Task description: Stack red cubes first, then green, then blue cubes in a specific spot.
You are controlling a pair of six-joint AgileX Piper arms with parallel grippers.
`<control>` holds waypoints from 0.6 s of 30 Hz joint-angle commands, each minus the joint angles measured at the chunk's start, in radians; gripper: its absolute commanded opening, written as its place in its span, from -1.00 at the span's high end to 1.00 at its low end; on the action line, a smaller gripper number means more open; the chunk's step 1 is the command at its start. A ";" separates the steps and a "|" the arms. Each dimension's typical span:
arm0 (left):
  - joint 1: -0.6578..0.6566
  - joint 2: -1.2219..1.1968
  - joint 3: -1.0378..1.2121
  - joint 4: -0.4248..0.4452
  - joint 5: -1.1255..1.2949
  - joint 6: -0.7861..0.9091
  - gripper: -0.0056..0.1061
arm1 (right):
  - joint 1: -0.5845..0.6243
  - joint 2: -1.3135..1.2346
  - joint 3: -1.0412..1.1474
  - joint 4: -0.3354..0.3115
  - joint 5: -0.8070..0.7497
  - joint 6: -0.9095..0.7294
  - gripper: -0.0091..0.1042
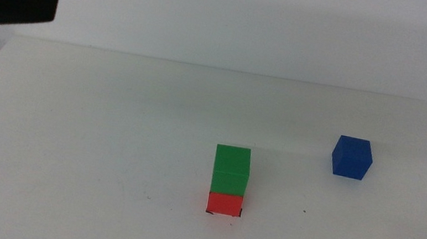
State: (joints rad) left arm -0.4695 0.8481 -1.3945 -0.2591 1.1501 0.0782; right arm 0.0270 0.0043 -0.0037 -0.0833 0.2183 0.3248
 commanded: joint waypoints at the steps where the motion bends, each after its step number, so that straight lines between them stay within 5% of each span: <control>1: 0.001 -0.002 0.007 -0.011 -0.003 -0.003 -0.78 | -0.008 -0.004 0.004 -0.010 -0.010 -0.009 -0.80; 9: 0.001 -0.002 0.007 -0.011 0.040 -0.008 -0.78 | -0.008 0.011 -0.062 -0.030 -0.142 0.013 -0.80; 18: 0.001 -0.001 0.007 -0.013 -0.023 -0.008 -0.78 | -0.003 0.626 -0.688 0.044 0.426 -0.005 -0.80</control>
State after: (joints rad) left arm -0.4695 0.8481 -1.3868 -0.2662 1.1481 0.0763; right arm 0.0270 0.5693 -0.6302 -0.0408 0.5353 0.3370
